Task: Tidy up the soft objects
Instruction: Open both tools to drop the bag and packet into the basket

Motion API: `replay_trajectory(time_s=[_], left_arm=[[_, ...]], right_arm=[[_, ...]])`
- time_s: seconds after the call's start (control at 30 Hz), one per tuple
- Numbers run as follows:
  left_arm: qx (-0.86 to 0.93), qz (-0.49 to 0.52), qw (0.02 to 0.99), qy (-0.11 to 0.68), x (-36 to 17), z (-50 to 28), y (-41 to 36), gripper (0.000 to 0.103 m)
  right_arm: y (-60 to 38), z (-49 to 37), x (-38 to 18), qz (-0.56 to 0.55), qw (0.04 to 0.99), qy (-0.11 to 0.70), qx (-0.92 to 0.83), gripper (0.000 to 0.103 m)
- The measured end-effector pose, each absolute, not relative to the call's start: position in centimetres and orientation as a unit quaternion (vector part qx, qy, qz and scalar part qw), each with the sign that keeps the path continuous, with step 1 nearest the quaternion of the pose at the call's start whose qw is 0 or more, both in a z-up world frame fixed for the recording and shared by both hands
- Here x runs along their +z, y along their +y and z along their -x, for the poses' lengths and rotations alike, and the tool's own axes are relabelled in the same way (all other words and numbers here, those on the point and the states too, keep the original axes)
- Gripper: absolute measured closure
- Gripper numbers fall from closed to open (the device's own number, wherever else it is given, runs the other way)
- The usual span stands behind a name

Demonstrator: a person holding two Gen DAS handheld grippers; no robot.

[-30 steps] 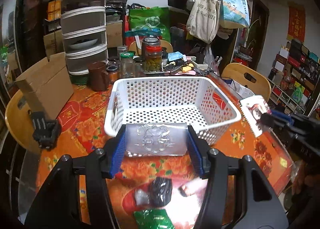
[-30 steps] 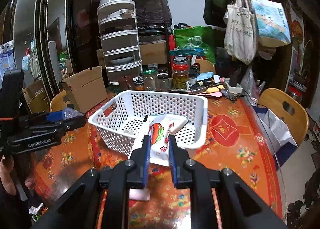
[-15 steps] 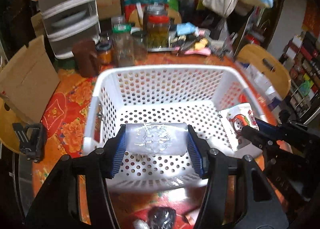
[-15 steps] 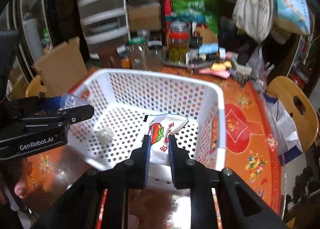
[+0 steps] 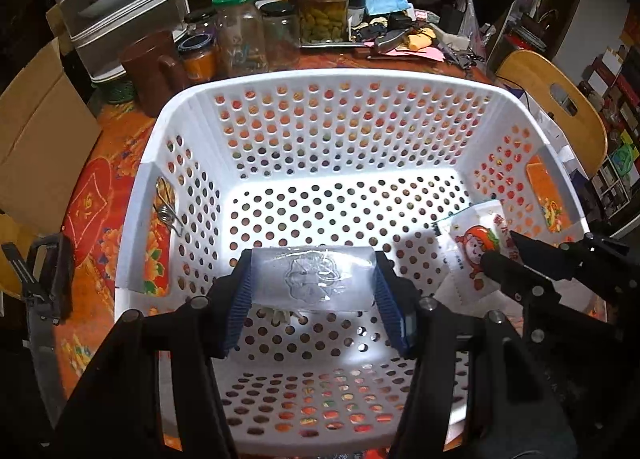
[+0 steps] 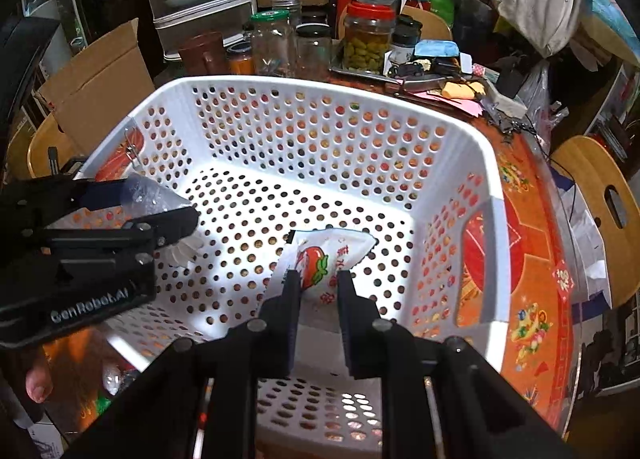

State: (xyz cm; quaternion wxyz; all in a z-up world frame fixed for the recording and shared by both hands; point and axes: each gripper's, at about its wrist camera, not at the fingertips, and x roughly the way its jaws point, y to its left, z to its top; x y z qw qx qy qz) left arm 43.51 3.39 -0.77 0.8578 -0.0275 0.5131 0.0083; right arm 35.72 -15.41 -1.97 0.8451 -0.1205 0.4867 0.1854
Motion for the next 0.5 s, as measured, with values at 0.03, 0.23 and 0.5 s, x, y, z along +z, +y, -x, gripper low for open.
replay_trajectory(time_s=[0.03,0.23,0.5], left_arm=[[0.009,0.030,0.859,0.511,-0.8,-43.5,3.6,0.049],[0.012,0.037,0.867,0.497,-0.3,-43.1,3.9,0.048],[0.010,0.033,0.878,0.478,0.7,-42.4,3.5,0.026]], right_arm=[[-15.4,-35.8,-2.0,0.122,0.845,0.486,0.187,0.085],[-16.1,-35.4,-1.1,0.107,0.853,0.470,0.202,0.082],[-17.0,-34.7,-0.1,0.088,0.862,0.450,0.216,0.027]])
